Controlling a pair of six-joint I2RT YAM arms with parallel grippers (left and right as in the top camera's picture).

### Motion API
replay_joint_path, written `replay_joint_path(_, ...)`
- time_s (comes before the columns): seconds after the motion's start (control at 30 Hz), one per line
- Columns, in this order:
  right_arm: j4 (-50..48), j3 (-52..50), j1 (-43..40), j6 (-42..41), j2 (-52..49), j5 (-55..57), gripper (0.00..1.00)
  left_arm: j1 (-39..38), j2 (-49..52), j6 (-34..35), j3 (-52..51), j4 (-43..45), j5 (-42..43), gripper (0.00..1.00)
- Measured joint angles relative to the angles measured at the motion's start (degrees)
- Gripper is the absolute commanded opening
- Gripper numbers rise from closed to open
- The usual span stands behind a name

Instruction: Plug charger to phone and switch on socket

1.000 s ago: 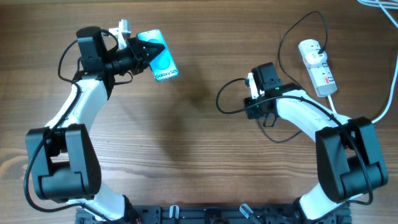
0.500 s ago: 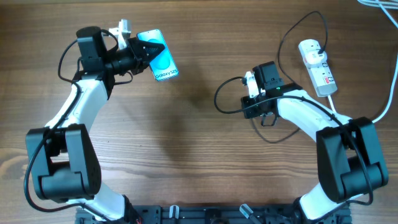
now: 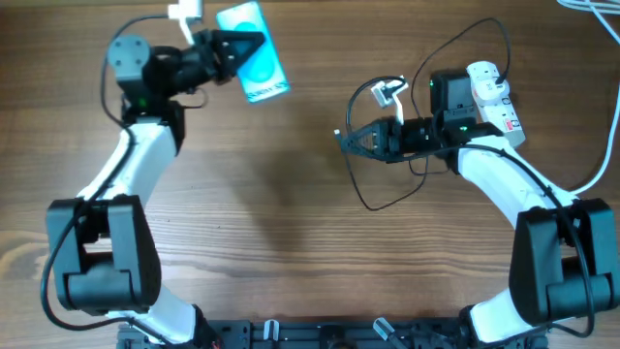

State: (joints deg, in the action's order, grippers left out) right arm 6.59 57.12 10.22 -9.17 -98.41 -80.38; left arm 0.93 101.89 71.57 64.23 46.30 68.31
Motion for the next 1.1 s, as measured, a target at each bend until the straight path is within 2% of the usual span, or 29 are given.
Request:
replay_joint_path(0.1, -10.4, 0.1, 1.5, -7.5, 0.0, -4.5, 0.04, -4.4, 0.0, 2.2, 0.0, -1.4, -2.7, 0.04)
replay_joint_path(0.2, -24.9, 0.0, 3.5, -18.5, 0.1, -6.8, 0.04, -6.6, 0.0, 3.2, 0.0, -1.5, -4.8, 0.04)
replay_joint_path(0.37, -52.7, 0.4, 5.9, -41.1, 0.2, -8.3, 0.04, -7.3, 0.0, 3.8, 0.0, -1.3, -5.9, 0.04)
replay_joint_path(0.43, -59.7, 0.4, 6.0, -49.4, 0.4, -8.1, 0.04, -7.3, 0.0, 3.9, 0.0, -1.3, -5.9, 0.04)
replay_joint_path(0.57, -59.0, 0.4, 6.0, -57.6, 0.4, -7.7, 0.04, -7.3, 0.0, 4.2, 0.0, -1.3, -5.5, 0.04)
replay_joint_path(0.73, -58.0, 0.4, 6.0, -60.2, 0.4, -6.4, 0.04, -7.3, 0.0, 6.2, 0.0, -0.9, -5.4, 0.04)
replay_joint_path(0.83, -55.5, 0.4, 6.0, -60.0, 0.4, -4.0, 0.04, -7.3, 0.0, 6.8, 0.0, -0.9, -5.4, 0.04)
replay_joint_path(0.97, -46.5, 0.4, 6.0, -55.5, 0.4, -0.8, 0.04, -7.6, 0.0, 6.9, 0.0, -0.8, -5.5, 0.04)
replay_joint_path(1.1, -45.8, 0.4, 6.0, -52.2, 0.4, 1.0, 0.04, -8.1, 0.0, 7.0, 0.0, -0.8, -5.5, 0.04)
